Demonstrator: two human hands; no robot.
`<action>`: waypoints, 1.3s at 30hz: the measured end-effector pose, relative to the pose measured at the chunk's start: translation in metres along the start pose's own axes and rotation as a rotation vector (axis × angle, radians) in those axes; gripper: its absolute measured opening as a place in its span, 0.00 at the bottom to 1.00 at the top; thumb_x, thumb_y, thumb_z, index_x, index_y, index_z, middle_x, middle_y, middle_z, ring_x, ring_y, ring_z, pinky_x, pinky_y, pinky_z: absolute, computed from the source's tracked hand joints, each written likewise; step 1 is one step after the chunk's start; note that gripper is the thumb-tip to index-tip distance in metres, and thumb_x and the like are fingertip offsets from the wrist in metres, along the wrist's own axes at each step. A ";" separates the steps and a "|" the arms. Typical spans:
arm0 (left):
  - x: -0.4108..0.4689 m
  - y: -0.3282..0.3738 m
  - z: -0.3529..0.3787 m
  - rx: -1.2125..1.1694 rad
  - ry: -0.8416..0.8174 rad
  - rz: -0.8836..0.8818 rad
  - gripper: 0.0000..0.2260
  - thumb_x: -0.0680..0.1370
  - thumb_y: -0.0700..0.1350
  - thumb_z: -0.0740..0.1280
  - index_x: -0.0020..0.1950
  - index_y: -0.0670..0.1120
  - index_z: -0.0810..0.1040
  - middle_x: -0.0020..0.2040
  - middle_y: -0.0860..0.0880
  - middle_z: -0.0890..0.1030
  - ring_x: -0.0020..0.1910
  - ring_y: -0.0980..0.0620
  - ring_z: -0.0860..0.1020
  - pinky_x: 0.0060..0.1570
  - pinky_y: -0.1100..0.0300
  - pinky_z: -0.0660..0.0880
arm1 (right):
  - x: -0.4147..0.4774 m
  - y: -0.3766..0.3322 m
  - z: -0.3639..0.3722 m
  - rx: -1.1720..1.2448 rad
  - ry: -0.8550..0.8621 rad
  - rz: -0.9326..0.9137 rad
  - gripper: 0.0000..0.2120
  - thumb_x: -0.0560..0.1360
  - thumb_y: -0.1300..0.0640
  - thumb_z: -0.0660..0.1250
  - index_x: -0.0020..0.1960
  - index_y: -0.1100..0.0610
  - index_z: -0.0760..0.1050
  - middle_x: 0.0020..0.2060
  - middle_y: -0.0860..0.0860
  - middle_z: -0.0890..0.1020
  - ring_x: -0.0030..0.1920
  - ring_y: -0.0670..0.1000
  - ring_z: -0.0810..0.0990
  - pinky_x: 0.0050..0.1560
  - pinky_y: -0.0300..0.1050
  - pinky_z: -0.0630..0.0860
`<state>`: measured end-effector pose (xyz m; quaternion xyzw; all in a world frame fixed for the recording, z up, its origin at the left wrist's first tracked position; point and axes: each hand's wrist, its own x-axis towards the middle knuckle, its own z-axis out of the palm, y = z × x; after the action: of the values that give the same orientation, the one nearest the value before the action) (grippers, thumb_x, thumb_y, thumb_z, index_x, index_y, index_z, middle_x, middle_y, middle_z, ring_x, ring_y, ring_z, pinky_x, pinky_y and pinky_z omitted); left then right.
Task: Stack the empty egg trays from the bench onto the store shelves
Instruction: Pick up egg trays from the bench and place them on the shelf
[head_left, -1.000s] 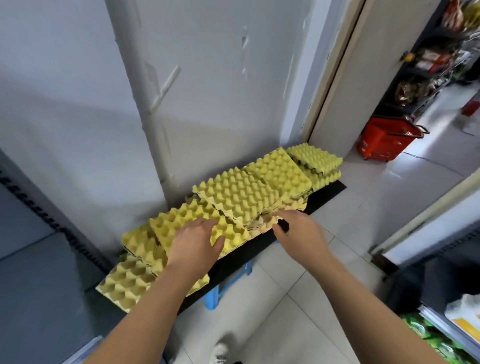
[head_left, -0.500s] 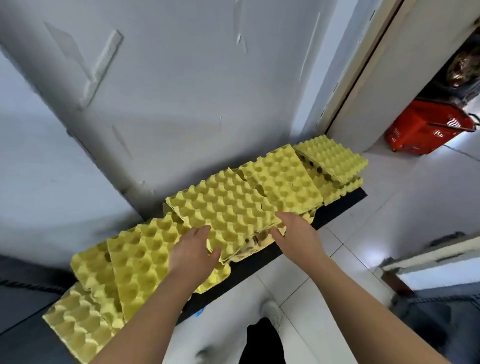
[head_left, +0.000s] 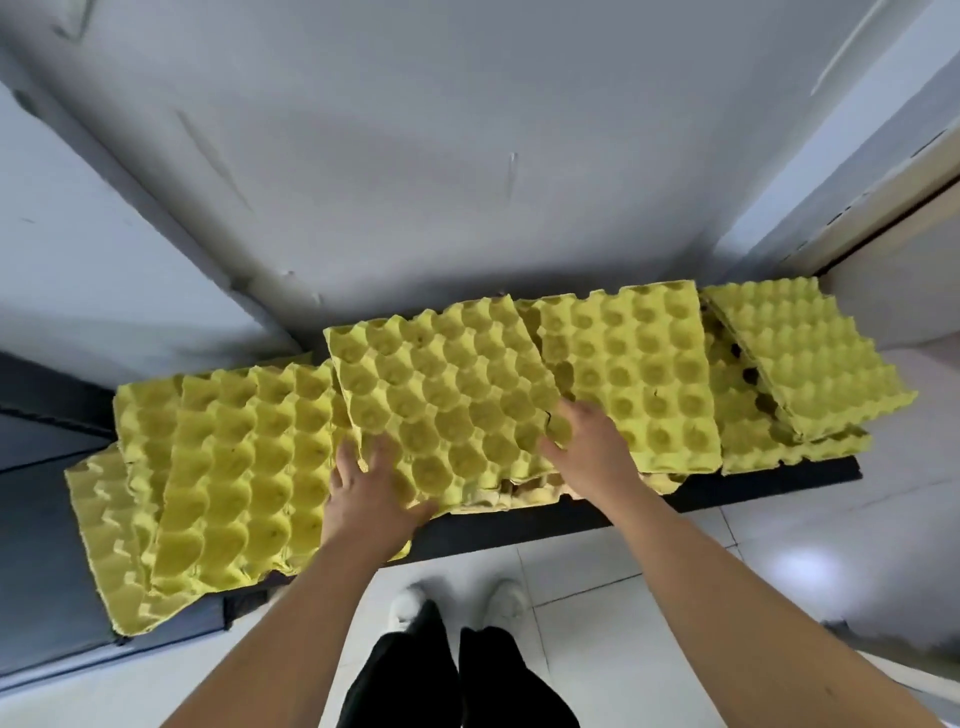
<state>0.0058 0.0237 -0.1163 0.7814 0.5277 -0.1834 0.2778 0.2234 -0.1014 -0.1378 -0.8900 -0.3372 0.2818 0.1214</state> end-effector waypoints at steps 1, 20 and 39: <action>0.003 -0.001 0.006 -0.020 -0.007 -0.021 0.47 0.69 0.63 0.72 0.77 0.55 0.45 0.77 0.43 0.43 0.75 0.38 0.54 0.68 0.46 0.63 | 0.008 0.005 0.004 0.006 -0.028 0.018 0.33 0.75 0.40 0.63 0.74 0.51 0.58 0.72 0.58 0.62 0.70 0.59 0.65 0.66 0.55 0.69; 0.016 -0.008 0.014 -0.313 0.028 -0.026 0.49 0.69 0.56 0.75 0.78 0.47 0.47 0.76 0.46 0.52 0.69 0.44 0.69 0.61 0.51 0.73 | 0.045 0.010 0.038 0.184 -0.150 0.133 0.38 0.69 0.40 0.70 0.74 0.45 0.58 0.71 0.57 0.60 0.71 0.61 0.61 0.68 0.58 0.62; -0.106 0.003 -0.075 -0.590 0.527 0.026 0.46 0.72 0.50 0.74 0.79 0.49 0.46 0.77 0.48 0.58 0.73 0.49 0.62 0.65 0.55 0.65 | -0.024 -0.075 -0.107 0.307 0.042 -0.324 0.34 0.69 0.44 0.72 0.71 0.49 0.66 0.69 0.52 0.65 0.69 0.51 0.67 0.70 0.46 0.63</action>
<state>-0.0318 -0.0066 0.0037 0.6951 0.6009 0.1864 0.3478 0.2313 -0.0641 -0.0101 -0.8009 -0.4265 0.2881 0.3060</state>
